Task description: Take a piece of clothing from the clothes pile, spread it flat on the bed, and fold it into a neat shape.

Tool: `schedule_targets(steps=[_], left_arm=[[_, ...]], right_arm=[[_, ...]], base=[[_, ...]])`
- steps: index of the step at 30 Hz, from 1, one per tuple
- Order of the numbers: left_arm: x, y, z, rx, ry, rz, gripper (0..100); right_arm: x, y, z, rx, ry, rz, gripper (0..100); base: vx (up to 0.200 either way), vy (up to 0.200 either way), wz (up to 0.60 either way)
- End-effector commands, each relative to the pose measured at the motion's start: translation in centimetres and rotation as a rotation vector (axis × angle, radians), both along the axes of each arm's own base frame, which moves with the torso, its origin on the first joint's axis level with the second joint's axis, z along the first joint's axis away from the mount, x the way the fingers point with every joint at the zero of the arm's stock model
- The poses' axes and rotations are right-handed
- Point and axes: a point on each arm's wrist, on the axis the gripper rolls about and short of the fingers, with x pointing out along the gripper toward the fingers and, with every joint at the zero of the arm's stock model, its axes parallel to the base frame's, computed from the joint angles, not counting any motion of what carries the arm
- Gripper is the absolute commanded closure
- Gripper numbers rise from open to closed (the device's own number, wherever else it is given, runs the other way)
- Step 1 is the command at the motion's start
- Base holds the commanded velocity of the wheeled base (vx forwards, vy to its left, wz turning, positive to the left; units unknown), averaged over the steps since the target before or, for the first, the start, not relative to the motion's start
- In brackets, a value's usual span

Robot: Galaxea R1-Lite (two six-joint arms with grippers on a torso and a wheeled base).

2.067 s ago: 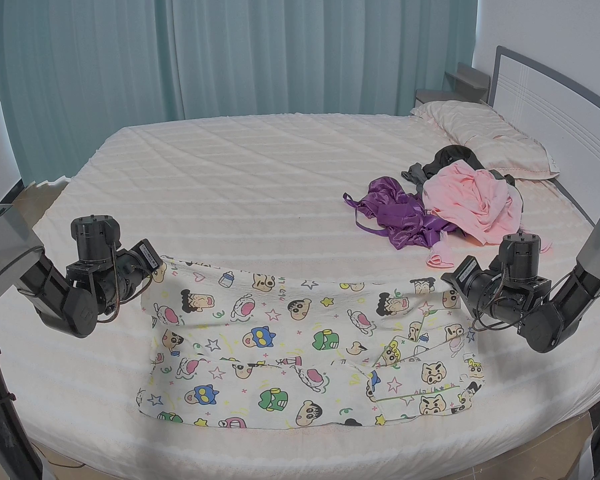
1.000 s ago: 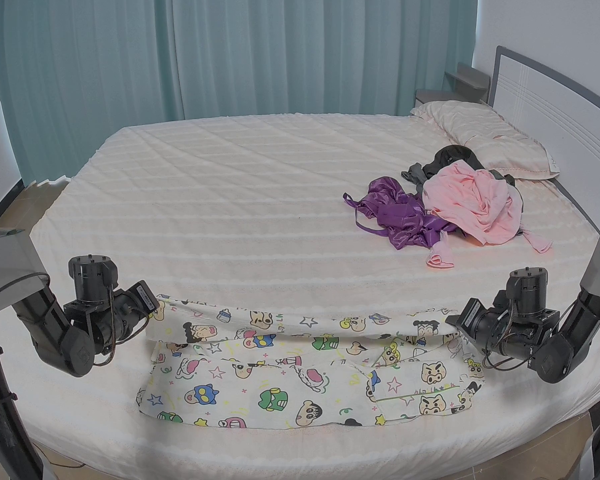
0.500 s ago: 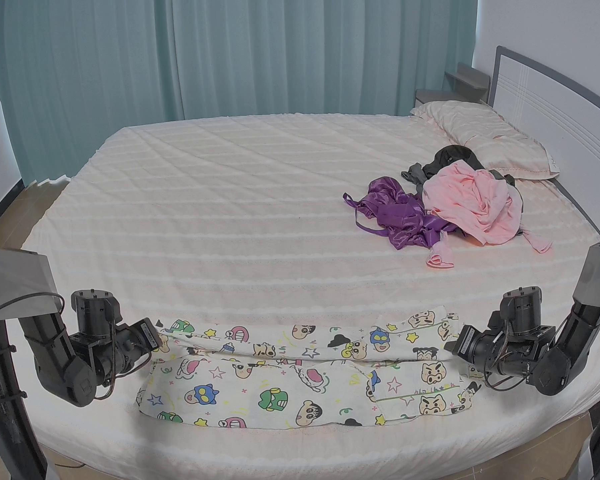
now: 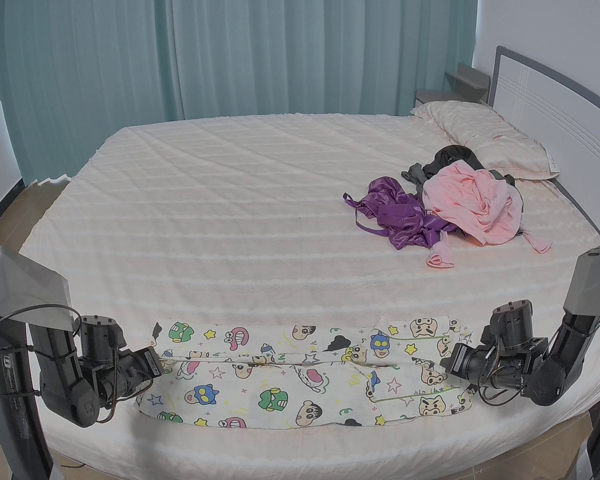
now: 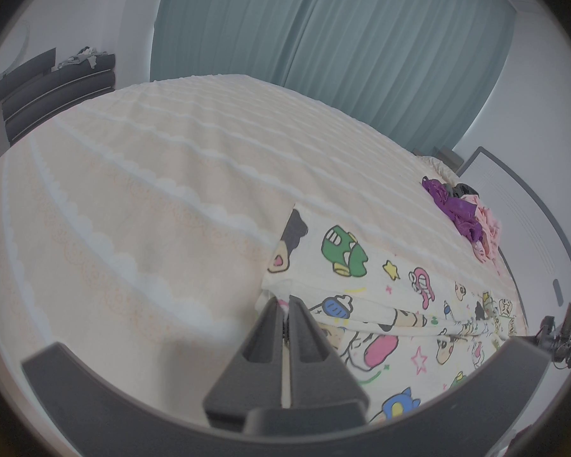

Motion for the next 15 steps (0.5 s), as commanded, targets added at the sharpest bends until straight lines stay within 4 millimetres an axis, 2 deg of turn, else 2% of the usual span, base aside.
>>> schedule_targets(steps=[1,2,3,12,15], left_arm=[[-0.5,0.0,-0.5,0.004,0.030,0.000,100],[-0.7,0.1,-0.5,0.005,0.030,-0.001,100],[-0.7,0.1,-0.5,0.005,0.030,-0.001,0],[-1.2,0.7,1.0,-0.008,-0.028,0.028,0],[-0.9,1.6,2.2,-0.013,-0.081,0.064,0]], right_arm=[[-0.2,0.2,-0.2,-0.004,0.011,0.008,0],[-0.2,0.2,-0.2,-0.004,0.011,0.008,0],[-0.2,0.2,-0.2,-0.004,0.011,0.008,0],[0.2,-0.4,0.4,0.006,-0.023,-0.019,0],[1.2,-1.0,0.8,0.012,-0.076,-0.065,0]], base=[[0.000,0.000,0.00],[0.000,0.000,0.00],[0.000,0.000,0.00],[0.000,0.000,0.00],[0.000,0.000,0.00]])
